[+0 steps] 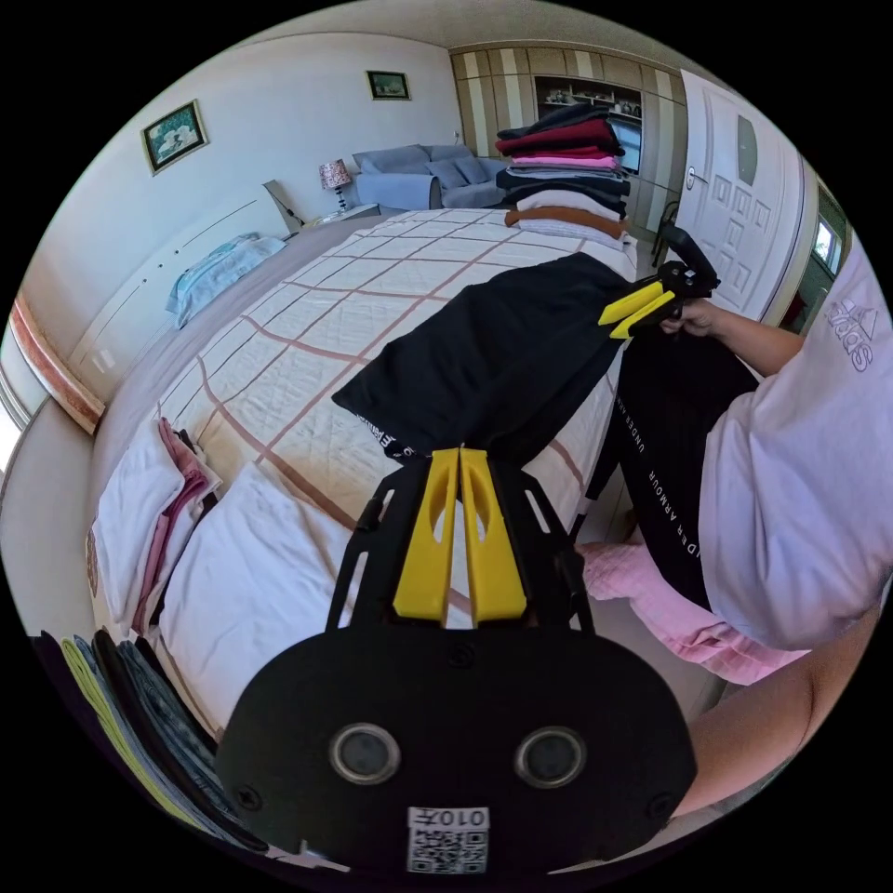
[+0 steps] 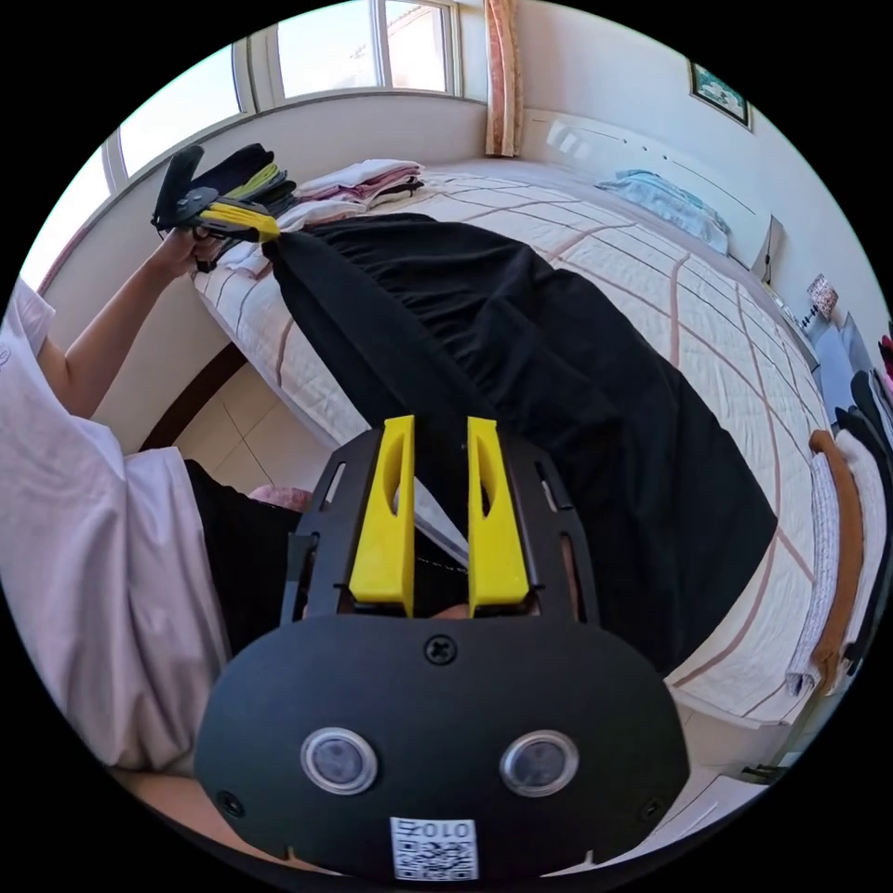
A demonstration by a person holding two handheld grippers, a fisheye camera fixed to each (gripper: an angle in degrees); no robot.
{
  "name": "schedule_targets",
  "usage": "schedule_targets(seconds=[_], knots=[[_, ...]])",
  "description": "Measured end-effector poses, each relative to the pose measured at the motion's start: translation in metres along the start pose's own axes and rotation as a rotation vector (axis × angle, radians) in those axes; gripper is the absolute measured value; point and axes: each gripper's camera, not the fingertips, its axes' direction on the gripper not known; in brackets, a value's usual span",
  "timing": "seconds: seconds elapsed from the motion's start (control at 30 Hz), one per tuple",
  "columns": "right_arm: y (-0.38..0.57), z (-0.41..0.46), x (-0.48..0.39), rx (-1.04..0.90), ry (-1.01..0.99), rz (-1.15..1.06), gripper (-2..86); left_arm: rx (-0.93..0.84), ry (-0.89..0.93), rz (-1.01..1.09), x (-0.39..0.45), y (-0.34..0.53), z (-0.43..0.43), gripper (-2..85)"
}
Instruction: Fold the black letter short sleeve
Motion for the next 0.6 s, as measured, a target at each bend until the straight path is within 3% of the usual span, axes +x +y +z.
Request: schedule_targets(seconds=[0.13,0.33,0.4,0.5,0.53,0.6], knots=[[0.016,0.01,0.003,-0.038,0.042,0.022,6.8,-0.131,0.013,-0.058,-0.01,0.008,0.027,-0.1],[0.029,-0.03,0.02,0.102,-0.061,0.038,7.1,-0.221,0.017,-0.088,-0.025,-0.008,0.039,0.4],[0.046,-0.054,0.051,0.143,0.042,0.204,7.9,-0.198,-0.005,-0.135,-0.035,-0.009,0.025,0.5],[0.072,-0.071,0.106,0.163,0.143,0.474,9.7,0.012,-0.032,-0.245,-0.055,-0.011,-0.009,0.5],[0.076,-0.073,0.117,0.17,0.145,0.52,10.2,0.112,-0.016,-0.267,-0.063,-0.014,-0.014,0.5],[0.085,-0.076,0.158,0.212,0.119,0.671,11.5,0.151,-0.011,-0.284,-0.075,-0.024,-0.002,0.5]])
